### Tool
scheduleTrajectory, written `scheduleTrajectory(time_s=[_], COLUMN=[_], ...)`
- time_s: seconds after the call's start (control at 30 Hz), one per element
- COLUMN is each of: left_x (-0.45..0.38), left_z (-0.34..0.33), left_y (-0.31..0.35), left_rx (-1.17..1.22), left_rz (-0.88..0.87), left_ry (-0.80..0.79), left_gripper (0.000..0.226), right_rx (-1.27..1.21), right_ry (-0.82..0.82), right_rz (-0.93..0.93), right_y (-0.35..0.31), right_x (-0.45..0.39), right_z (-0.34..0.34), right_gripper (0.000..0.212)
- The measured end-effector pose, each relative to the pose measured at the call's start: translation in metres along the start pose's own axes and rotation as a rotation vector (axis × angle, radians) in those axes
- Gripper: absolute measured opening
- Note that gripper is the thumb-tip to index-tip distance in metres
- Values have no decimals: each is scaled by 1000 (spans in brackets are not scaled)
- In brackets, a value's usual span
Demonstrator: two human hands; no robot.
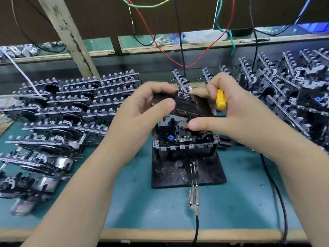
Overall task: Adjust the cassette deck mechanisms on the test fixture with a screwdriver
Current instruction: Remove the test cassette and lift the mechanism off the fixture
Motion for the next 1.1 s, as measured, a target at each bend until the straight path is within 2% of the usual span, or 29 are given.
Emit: scheduleTrajectory(time_s=[0.07, 0.1, 0.17, 0.3, 0.37, 0.47, 0.53, 0.6, 0.7, 0.8, 0.87, 0.9, 0.93, 0.97, 1.0, 1.07, 1.1], left_x=[0, 1, 4, -1, -6, -6, 1, 0, 0, 7, -6, -1, -7, -10, -6, 2, 19], left_z=[5, 6, 4, 1, 1, 8, 11, 10, 8, 9, -1, 7, 7, 9, 10, -1, 4], left_y=[-7, -9, -9, -3, -1, 4, 5, 1, 4, 1, -8, -20, -34, -39, -44, -32, -26], left_rx=[-373, -539, -704, -819, -894, -899, -926, -982, -973, -961, -931, -840, -795, -771, -779, -870, -843], left_rz=[-40, -59, -30, -41, -49, -53, -131, -189, -205, -228, -150, -139, -119, -94, -149, -235, -239], left_ry=[-27, -60, -120, -164, -215, -336, -421, -447, -371, -364, -364, -460, -486, -497, -530, -389, -390], left_gripper=[10, 9, 18, 41, 51, 70, 93, 104, 97, 77, 59, 46, 34, 35, 41, 43, 44], right_rx=[81, 105, 117, -54, -157, -185, -201, -244, -285, -294, -325, -342, -354, -362, -364, -367, -369], right_ry=[-67, -104, -137, -62, -12, 31, 58, 80, 93, 113, 134, 144, 151, 156, 160, 169, 173], right_rz=[-38, -57, -88, -120, -150, -145, -144, -146, -156, -166, -173, -175, -175, -173, -169, -162, -157], right_y=[4, 6, 10, 24, 33, 38, 42, 43, 44, 46, 47, 48, 48, 49, 49, 51, 52], right_x=[-4, -5, -6, -6, -4, -1, 2, 3, 4, 5, 6, 6, 7, 7, 7, 8, 8], right_z=[5, 6, 6, -3, -11, -18, -19, -20, -20, -21, -22, -22, -23, -24, -24, -25, -25], right_gripper=[56, 53, 47, 32, 33, 33, 34, 34, 34, 32, 32, 32, 32, 32, 32, 31, 31])
Point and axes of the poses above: each hand's wrist, its own x-axis away from the middle knuckle, its own z-axis out of the back of the hand, y = z × x, the point moved 1 cm from there along -x, towards the middle knuckle, and after that the axes turned 3 degrees about y, right-handed, at the moved point
